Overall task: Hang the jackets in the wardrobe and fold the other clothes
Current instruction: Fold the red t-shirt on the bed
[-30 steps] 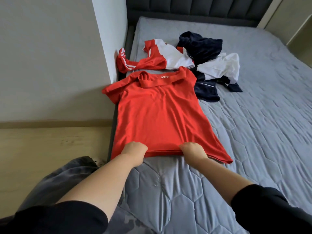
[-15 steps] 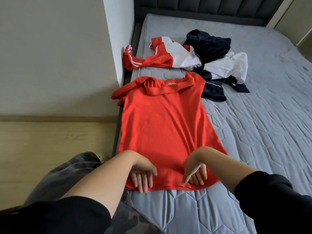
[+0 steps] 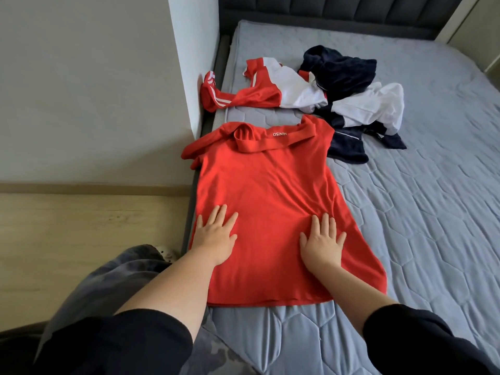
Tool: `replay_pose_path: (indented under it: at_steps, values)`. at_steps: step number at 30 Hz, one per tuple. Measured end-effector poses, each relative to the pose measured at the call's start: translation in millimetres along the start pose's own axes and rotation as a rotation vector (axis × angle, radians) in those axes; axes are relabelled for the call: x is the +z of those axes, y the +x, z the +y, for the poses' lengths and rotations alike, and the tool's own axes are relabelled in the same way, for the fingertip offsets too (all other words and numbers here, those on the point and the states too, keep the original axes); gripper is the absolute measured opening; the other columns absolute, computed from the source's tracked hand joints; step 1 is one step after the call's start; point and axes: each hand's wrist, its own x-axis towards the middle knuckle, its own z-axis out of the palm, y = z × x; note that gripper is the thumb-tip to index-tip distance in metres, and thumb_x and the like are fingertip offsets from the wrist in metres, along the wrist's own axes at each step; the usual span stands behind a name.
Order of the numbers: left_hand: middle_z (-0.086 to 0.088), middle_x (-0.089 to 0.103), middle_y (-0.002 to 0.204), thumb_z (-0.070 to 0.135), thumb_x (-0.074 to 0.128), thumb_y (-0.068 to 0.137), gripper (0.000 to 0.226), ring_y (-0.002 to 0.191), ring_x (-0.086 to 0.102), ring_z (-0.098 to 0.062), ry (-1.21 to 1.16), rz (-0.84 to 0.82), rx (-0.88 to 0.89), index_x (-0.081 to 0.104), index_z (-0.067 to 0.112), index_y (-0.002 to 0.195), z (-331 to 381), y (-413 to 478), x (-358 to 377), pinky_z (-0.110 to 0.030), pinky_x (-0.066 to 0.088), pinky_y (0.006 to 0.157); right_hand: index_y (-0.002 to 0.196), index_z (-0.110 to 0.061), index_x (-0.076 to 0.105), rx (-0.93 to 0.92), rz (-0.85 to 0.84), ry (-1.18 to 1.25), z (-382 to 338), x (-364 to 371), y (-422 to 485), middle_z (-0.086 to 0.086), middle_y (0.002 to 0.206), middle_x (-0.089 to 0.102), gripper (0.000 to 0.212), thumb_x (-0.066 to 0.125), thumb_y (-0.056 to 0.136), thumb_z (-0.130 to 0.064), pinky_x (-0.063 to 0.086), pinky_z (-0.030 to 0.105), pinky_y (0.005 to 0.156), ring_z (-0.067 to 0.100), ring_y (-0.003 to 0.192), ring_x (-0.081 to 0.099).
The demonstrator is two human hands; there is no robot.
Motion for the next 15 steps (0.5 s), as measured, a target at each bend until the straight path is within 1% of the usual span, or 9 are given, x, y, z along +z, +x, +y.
replay_pose_path:
  at_steps: [2, 3, 4, 6, 9, 11, 13, 14, 15]
  values:
    - [-0.003, -0.008, 0.159, 0.041, 0.029, 0.1, 0.059, 0.146, -0.003, -0.023, -0.153, 0.06, -0.187, 0.001, 0.029, 0.151, 0.0, 1.4, -2.2, -0.047, 0.01, 0.115, 0.151, -0.018, 0.014, -0.178, 0.012, 0.001, -19.0, 3.9, 6.0, 0.006, 0.159, 0.004, 0.064, 0.034, 0.096, -0.043, 0.002, 0.048, 0.115, 0.024, 0.146, 0.001]
    - [-0.007, 0.0, 0.159, 0.039, 0.033, 0.099, 0.061, 0.145, 0.006, -0.026, -0.295, 0.074, -0.309, 0.004, 0.026, 0.151, -2.0, 1.6, -5.5, -0.045, 0.017, 0.114, 0.151, -0.02, 0.012, -0.268, -0.033, -0.012, -26.2, 7.2, 8.7, 0.005, 0.159, 0.003, 0.063, 0.033, 0.096, -0.044, 0.002, 0.047, 0.115, 0.022, 0.146, 0.0]
    - [-0.011, 0.012, 0.156, 0.039, 0.038, 0.098, 0.063, 0.141, 0.018, -0.029, -0.445, 0.082, -0.419, 0.009, 0.021, 0.151, -6.5, 3.5, -8.8, -0.043, 0.025, 0.111, 0.151, -0.023, 0.009, -0.31, -0.102, -0.027, -31.9, 10.8, 11.5, 0.003, 0.159, 0.002, 0.063, 0.03, 0.097, -0.046, 0.003, 0.048, 0.115, 0.021, 0.146, -0.002]
    - [-0.015, 0.034, 0.144, 0.039, 0.051, 0.093, 0.066, 0.13, 0.036, -0.031, -0.64, 0.087, -0.541, 0.023, 0.012, 0.147, -18.7, 6.1, -16.2, -0.039, 0.034, 0.102, 0.151, -0.025, 0.004, -0.264, -0.207, -0.067, -40.3, 16.4, 18.1, 0.001, 0.159, -0.001, 0.063, 0.026, 0.097, -0.049, 0.004, 0.05, 0.115, 0.019, 0.146, -0.002]
    - [-0.014, 0.052, 0.129, 0.035, 0.062, 0.088, 0.055, 0.116, 0.052, -0.03, -0.823, 0.113, -0.593, 0.044, 0.008, 0.132, -35.9, 6.8, -24.6, -0.032, 0.039, 0.087, 0.15, -0.02, 0.01, -0.134, -0.19, -0.098, -60.5, 18.6, 22.4, 0.003, 0.158, 0.007, 0.065, 0.028, 0.094, -0.045, 0.009, 0.056, 0.112, 0.022, 0.145, 0.006]
    - [-0.012, 0.058, 0.123, 0.029, 0.065, 0.086, 0.045, 0.106, 0.057, -0.028, -0.934, 0.061, -0.575, 0.052, 0.007, 0.123, -42.0, 2.1, -24.0, -0.027, 0.039, 0.078, 0.148, -0.015, 0.016, -0.062, -0.163, -0.126, -79.3, 17.3, 24.3, 0.006, 0.155, 0.015, 0.063, 0.03, 0.091, -0.039, 0.013, 0.06, 0.108, 0.024, 0.142, 0.012]
    - [-0.011, 0.065, 0.11, 0.025, 0.067, 0.084, 0.021, 0.086, 0.061, -0.022, -1.032, -0.027, -0.534, 0.062, 0.012, 0.1, -47.1, -6.6, -18.6, -0.025, 0.042, 0.07, 0.146, -0.013, 0.019, -0.003, -0.178, -0.168, -94.7, 15.5, 25.1, 0.009, 0.153, 0.018, 0.061, 0.029, 0.09, -0.032, 0.015, 0.061, 0.106, 0.026, 0.14, 0.014]
    - [-0.011, 0.068, 0.1, 0.024, 0.068, 0.084, 0.012, 0.076, 0.06, -0.019, -1.092, -0.07, -0.531, 0.062, 0.014, 0.086, -50.3, -12.0, -16.2, -0.025, 0.044, 0.067, 0.146, -0.012, 0.019, 0.021, -0.188, -0.19, -100.0, 14.9, 24.6, 0.01, 0.152, 0.019, 0.059, 0.028, 0.09, -0.029, 0.015, 0.061, 0.106, 0.027, 0.139, 0.014]
    - [-0.009, 0.067, 0.092, 0.023, 0.069, 0.084, 0.014, 0.072, 0.059, -0.017, -1.141, -0.117, -0.538, 0.06, 0.015, 0.08, -54.7, -16.8, -13.7, -0.024, 0.044, 0.065, 0.145, -0.012, 0.019, 0.038, -0.19, -0.209, -103.8, 14.8, 24.0, 0.011, 0.151, 0.019, 0.058, 0.027, 0.09, -0.026, 0.016, 0.061, 0.106, 0.028, 0.139, 0.015]
